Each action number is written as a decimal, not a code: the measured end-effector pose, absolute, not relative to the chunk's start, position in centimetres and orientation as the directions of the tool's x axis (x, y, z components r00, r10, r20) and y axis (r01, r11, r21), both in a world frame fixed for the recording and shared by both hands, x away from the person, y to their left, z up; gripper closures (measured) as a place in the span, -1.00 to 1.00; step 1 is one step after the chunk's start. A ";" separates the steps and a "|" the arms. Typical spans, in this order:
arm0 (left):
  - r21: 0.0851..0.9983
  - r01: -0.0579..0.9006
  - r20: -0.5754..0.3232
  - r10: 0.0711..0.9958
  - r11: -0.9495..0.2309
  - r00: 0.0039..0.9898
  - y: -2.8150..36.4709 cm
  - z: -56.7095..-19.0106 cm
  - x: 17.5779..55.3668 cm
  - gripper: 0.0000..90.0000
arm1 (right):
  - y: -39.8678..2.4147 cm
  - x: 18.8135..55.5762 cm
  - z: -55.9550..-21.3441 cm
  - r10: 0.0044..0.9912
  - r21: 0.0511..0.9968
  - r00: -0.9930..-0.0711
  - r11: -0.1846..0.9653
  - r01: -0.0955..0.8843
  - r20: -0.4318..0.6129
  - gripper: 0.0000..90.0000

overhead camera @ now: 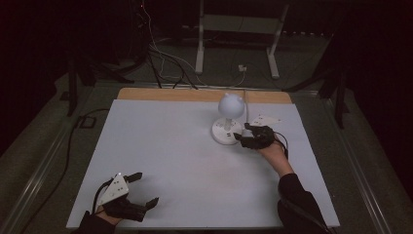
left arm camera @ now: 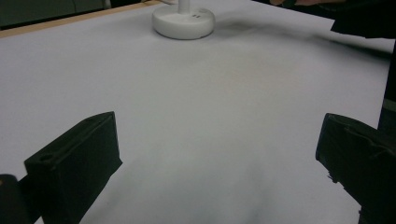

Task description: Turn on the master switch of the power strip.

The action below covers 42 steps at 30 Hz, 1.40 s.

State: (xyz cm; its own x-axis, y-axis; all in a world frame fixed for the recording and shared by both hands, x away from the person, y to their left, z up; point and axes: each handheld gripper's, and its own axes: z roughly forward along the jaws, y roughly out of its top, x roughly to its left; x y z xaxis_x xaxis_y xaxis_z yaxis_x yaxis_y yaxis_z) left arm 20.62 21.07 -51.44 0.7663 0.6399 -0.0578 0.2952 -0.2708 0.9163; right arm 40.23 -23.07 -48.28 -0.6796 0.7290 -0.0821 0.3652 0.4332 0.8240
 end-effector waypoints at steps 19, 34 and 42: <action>0.916 0.299 -0.062 0.640 -0.269 0.766 21.1 -51.5 20.7 -0.99 | -22.8 41.2 -49.6 0.757 0.818 -0.644 0.440 0.371 -0.115 0.76; 0.914 0.303 -0.065 0.640 -0.269 0.765 21.1 -51.5 20.7 -0.99 | -21.9 42.1 -50.5 0.751 0.796 -0.646 0.473 0.378 -0.140 1.00; 0.914 0.303 -0.064 0.640 -0.271 0.766 21.1 -51.5 20.7 -0.99 | -21.7 42.4 -50.9 0.755 0.789 -0.640 0.477 0.388 -0.142 1.00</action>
State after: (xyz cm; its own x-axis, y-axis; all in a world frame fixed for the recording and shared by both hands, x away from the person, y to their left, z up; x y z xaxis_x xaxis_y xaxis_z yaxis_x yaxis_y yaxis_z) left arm 20.69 21.12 -51.54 0.7660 0.6396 -0.0642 0.3027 -0.2708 0.9138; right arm 42.41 -21.71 -50.87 -0.6398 0.7553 -0.1422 0.3878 0.4769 0.7888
